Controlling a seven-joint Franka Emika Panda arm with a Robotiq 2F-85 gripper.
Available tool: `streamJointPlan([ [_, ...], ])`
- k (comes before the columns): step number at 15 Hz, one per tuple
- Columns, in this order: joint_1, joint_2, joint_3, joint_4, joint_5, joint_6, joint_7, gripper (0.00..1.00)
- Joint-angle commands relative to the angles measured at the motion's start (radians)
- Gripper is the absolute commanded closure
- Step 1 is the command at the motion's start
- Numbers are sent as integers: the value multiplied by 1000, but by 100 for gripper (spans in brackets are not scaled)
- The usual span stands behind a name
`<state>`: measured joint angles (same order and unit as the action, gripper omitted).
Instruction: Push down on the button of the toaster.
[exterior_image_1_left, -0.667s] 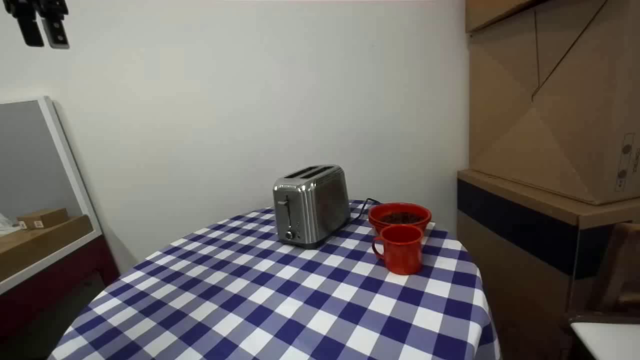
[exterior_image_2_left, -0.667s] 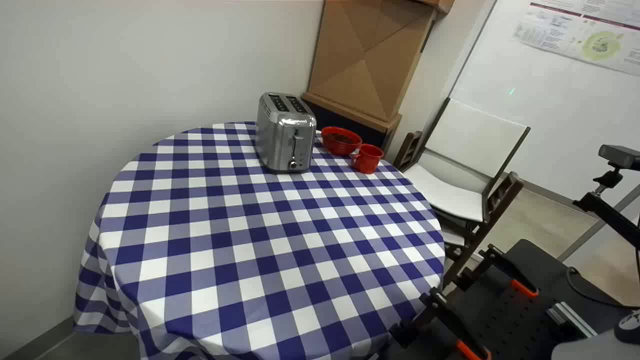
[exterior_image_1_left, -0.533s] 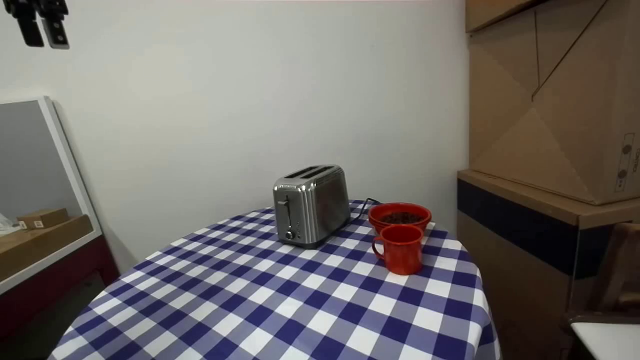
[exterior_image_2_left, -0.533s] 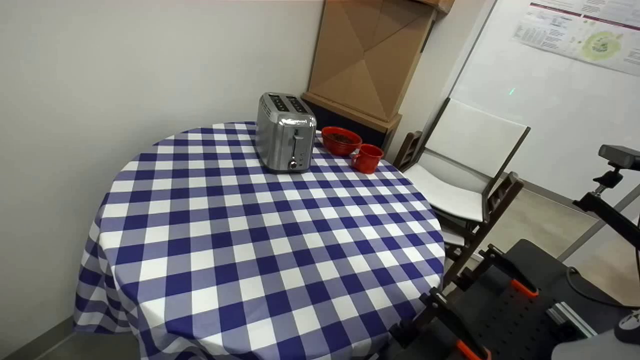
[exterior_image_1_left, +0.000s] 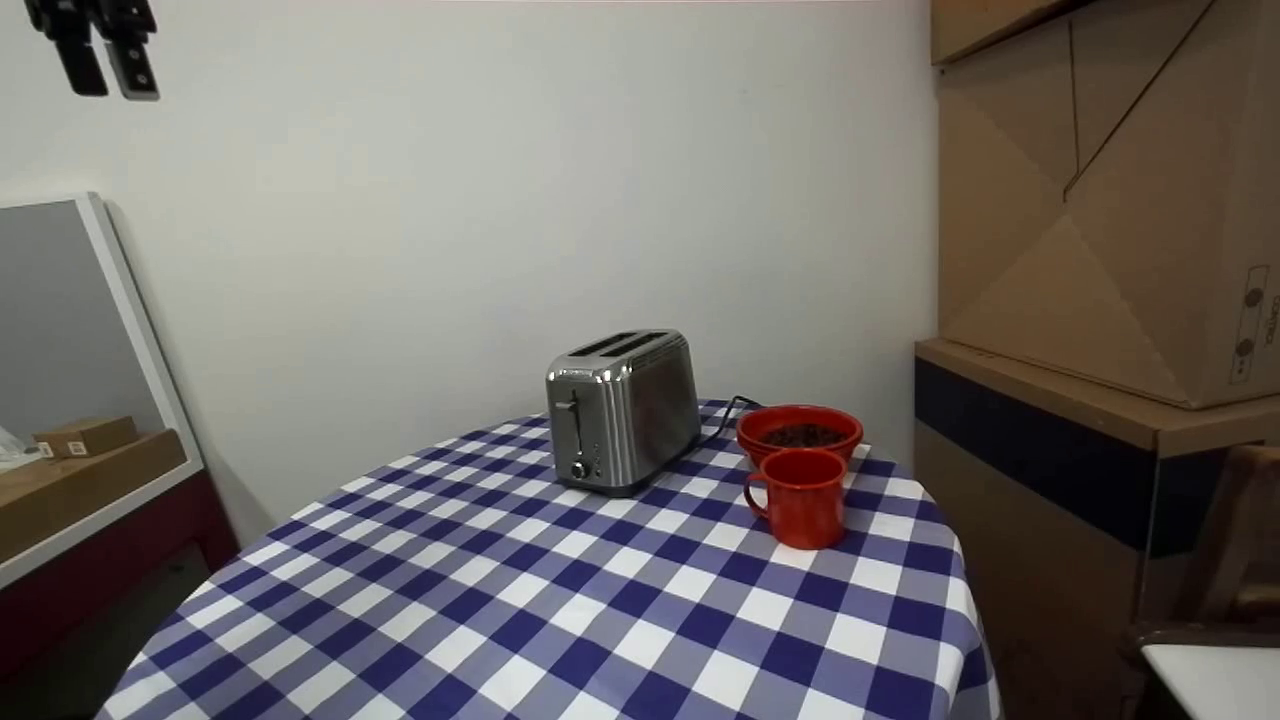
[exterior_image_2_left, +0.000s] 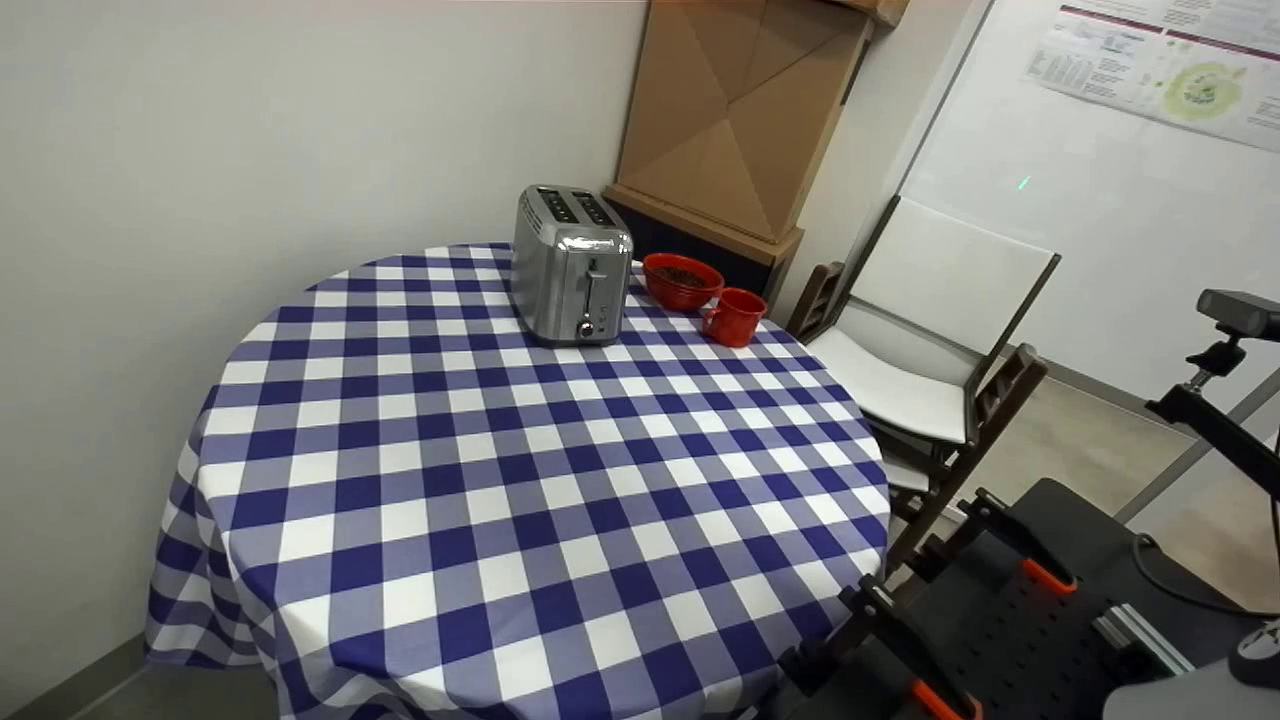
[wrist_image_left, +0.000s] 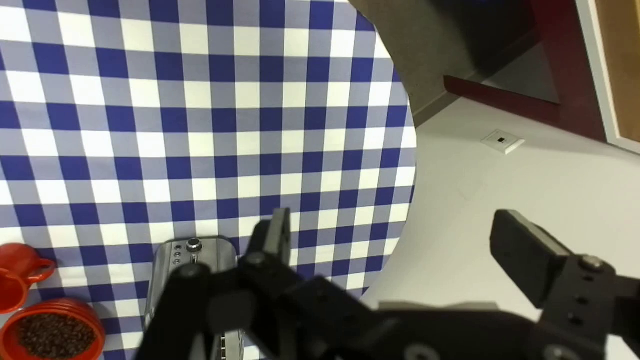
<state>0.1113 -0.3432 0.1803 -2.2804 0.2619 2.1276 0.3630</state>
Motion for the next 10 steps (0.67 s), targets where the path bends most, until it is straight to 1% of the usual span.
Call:
streamJointPlan([
  [1, -20, 118, 0, 60, -58, 109, -26, 0],
  [5, -36, 264, -14, 142, -141, 215, -18, 0],
  [8, -40, 361, -35, 216, -192, 238, -10, 0],
  [9, -40, 389, -44, 241, -207, 234, -6, 5],
  [10, -40, 413, -53, 263, -221, 230, -4, 23],
])
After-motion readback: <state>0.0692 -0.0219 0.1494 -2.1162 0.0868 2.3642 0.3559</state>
